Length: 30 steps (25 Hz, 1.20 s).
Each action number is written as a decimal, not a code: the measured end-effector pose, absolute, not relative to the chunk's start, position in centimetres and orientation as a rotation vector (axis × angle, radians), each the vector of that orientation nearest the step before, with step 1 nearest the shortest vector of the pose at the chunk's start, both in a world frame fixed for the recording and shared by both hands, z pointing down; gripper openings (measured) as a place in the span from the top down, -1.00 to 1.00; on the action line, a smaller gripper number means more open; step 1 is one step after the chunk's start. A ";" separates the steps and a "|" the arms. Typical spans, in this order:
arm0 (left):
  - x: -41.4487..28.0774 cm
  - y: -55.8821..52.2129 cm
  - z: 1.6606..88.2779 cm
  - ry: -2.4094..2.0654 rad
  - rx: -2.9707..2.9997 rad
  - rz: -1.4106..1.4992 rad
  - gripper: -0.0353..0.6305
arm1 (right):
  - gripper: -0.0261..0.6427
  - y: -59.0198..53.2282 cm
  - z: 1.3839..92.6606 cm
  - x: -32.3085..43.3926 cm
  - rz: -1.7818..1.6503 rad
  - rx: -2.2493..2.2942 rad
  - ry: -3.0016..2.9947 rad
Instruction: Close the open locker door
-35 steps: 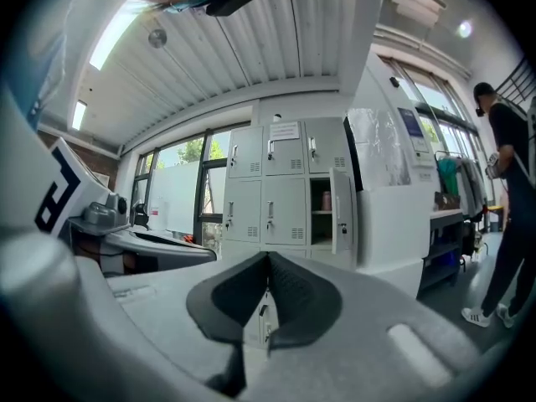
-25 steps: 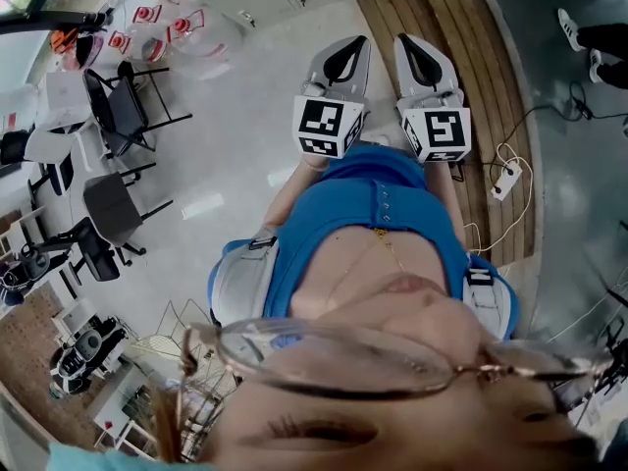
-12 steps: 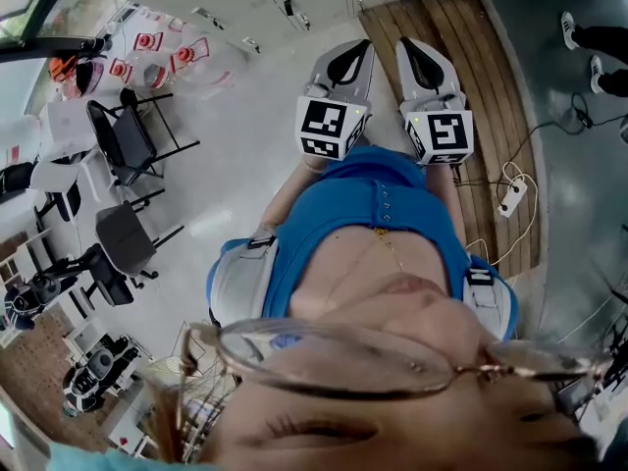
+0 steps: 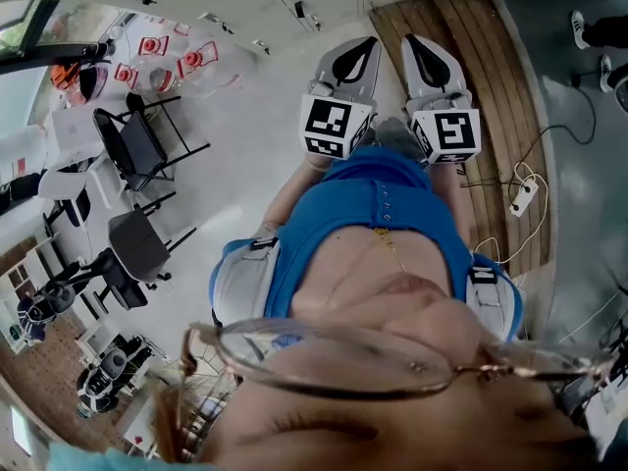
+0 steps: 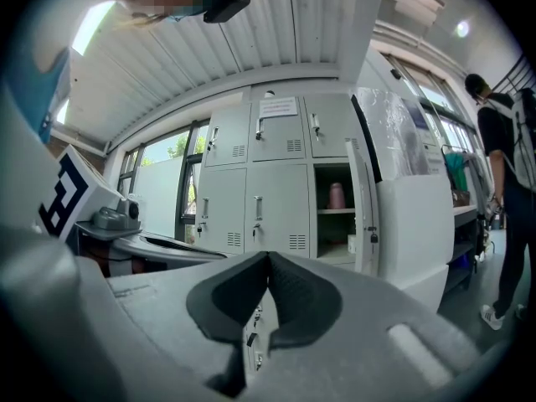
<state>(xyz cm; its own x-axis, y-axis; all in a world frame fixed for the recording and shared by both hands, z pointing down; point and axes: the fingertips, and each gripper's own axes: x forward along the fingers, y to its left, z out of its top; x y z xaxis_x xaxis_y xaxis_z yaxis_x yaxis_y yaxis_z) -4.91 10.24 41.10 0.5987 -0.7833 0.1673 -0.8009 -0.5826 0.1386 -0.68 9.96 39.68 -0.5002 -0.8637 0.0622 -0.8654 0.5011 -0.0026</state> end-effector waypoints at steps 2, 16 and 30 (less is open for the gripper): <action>-4.9 9.9 41.2 -1.314 2.619 0.120 0.90 | 0.92 9.6 39.9 -0.7 0.057 1.530 -2.668; -4.1 2.8 41.5 -1.338 2.582 0.123 0.90 | 0.92 2.0 40.0 -0.7 0.103 1.453 -2.716; -0.8 -8.0 41.1 -1.395 2.535 0.144 0.90 | 0.92 -9.2 39.1 2.8 0.149 1.385 -2.785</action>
